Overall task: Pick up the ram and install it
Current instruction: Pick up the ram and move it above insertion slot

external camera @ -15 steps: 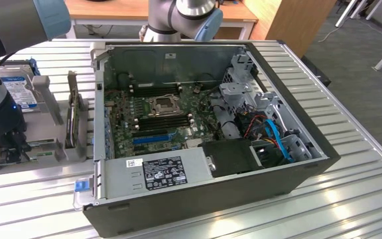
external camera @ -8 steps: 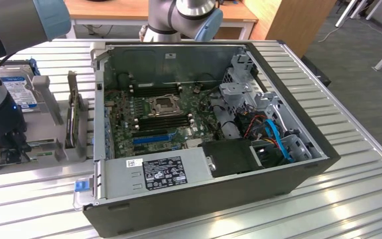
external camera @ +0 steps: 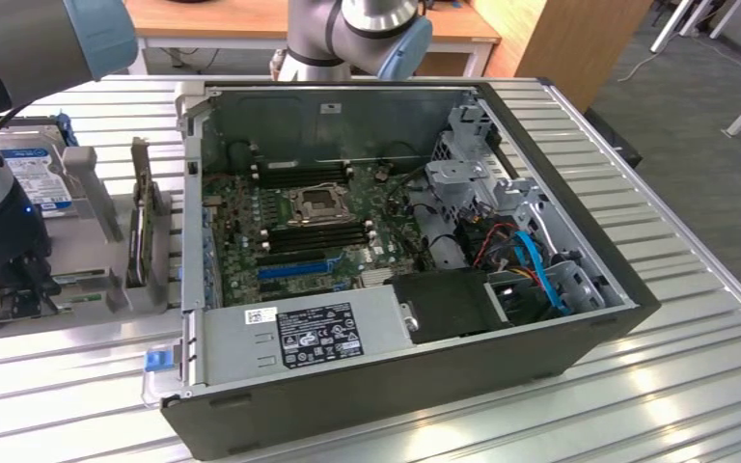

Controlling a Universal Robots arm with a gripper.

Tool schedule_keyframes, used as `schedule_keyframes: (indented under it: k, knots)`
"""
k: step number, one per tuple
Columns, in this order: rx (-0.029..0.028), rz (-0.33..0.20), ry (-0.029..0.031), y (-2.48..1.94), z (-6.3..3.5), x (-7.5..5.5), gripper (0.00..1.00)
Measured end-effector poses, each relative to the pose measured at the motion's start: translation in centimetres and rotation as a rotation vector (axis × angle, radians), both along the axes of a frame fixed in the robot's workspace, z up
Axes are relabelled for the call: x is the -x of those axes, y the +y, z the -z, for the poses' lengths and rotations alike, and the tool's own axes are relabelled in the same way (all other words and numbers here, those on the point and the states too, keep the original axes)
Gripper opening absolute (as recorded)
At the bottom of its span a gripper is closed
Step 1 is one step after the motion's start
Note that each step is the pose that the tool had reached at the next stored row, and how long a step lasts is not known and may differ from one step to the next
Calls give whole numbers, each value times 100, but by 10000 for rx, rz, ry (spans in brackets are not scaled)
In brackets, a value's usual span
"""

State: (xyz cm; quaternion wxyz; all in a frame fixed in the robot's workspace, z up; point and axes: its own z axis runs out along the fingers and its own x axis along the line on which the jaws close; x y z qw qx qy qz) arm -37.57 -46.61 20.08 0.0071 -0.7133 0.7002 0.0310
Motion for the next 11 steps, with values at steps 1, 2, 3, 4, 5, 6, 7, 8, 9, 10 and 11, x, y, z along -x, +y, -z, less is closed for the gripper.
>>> schedule_keyframes:
  k: [1, 2, 3, 4, 5, 6, 7, 8, 9, 10, 11]
  knots:
    - [0, -1, 0, 0, 0, 0, 31]
    - [1, -1, 1, -1, -1, 0, 31]
    - [0, -1, 1, -1, 0, 0, 31]
    - [0, -3, 0, -2, 0, -4, 31]
    - [0, -4, 1, -3, 0, -14, 31]
    - [0, -3, 0, -1, 0, -23, 31]
    - [1, -1, 1, -1, 0, -32, 31]
    - [0, -1, 1, -1, 0, -39, 31]
    - [0, -1, 1, -1, 0, -44, 31]
    - [0, -1, 2, -1, 0, -48, 31]
    - [0, 0, 1, -1, 0, -50, 31]
